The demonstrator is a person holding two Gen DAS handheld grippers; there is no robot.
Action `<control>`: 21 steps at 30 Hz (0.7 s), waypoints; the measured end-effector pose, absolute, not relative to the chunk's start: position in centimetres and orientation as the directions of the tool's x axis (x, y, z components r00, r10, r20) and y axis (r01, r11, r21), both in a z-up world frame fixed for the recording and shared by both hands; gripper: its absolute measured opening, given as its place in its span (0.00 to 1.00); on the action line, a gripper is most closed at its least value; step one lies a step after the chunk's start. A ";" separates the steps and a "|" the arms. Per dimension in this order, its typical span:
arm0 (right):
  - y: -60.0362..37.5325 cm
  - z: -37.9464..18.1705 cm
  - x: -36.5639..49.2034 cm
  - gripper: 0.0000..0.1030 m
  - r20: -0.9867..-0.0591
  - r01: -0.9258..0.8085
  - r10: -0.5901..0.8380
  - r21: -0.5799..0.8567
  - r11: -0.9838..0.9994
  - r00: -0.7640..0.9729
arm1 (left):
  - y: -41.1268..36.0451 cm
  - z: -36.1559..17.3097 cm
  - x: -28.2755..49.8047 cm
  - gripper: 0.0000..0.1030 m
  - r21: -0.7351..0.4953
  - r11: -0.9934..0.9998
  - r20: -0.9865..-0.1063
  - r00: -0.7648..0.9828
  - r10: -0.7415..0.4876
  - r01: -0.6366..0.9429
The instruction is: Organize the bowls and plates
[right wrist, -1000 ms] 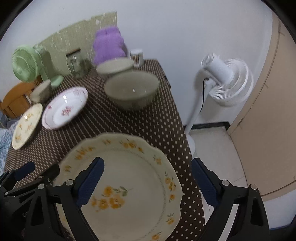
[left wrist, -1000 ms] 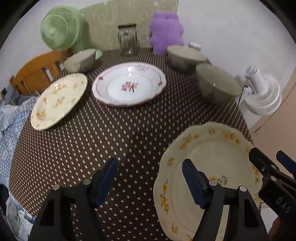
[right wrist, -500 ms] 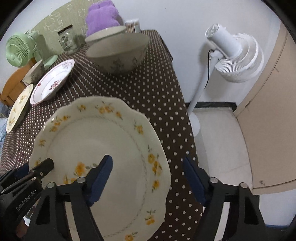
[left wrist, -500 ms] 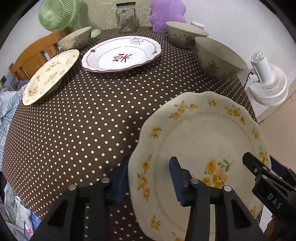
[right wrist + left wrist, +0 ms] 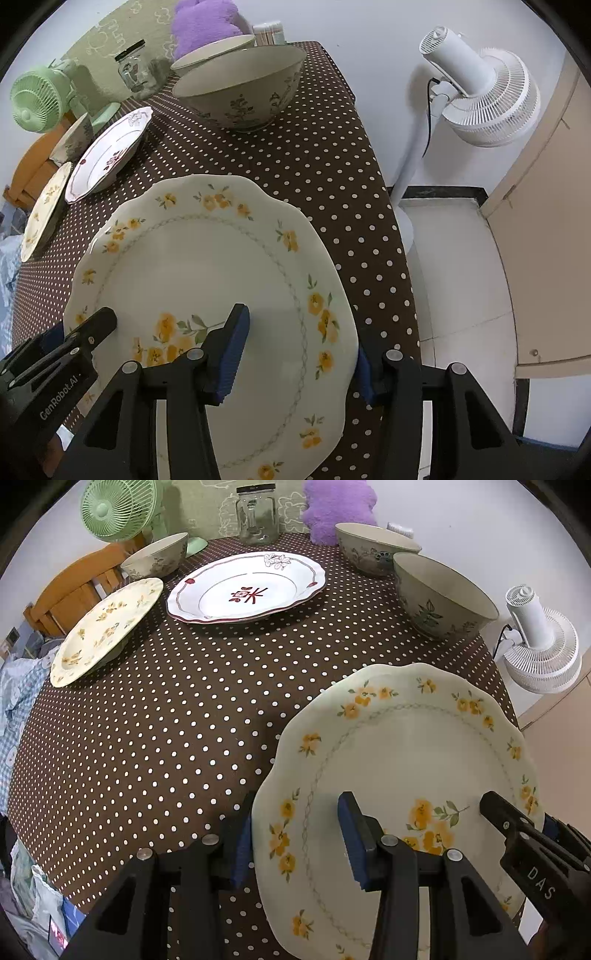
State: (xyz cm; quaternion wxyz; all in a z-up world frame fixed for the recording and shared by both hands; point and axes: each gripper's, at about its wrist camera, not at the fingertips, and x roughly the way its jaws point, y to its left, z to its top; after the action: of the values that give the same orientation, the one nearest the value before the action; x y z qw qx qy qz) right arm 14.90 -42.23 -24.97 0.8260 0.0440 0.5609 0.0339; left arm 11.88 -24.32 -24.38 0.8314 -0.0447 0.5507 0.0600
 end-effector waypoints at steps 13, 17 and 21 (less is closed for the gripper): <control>-37.9 -23.3 14.1 0.53 -0.922 -0.037 0.090 0.083 0.996 0.377 | -19.9 -23.5 11.7 0.42 0.011 0.989 -0.928 0.367 0.064 -0.145; -35.5 -23.4 14.2 0.53 -0.926 -0.031 0.084 0.078 0.996 0.368 | -17.7 -23.2 11.9 0.42 0.014 0.990 -0.925 0.375 0.066 -0.139; -33.2 -23.6 14.2 0.53 -0.930 -0.028 0.084 0.079 0.996 0.358 | -15.4 -23.4 12.3 0.42 0.018 0.990 -0.927 0.369 0.068 -0.138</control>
State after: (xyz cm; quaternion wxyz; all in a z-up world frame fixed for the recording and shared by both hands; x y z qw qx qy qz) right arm 14.23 -33.17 -23.57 0.8236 0.0246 0.5656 0.0339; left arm 12.25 -15.45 -23.41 0.8267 -0.0312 0.5583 0.0621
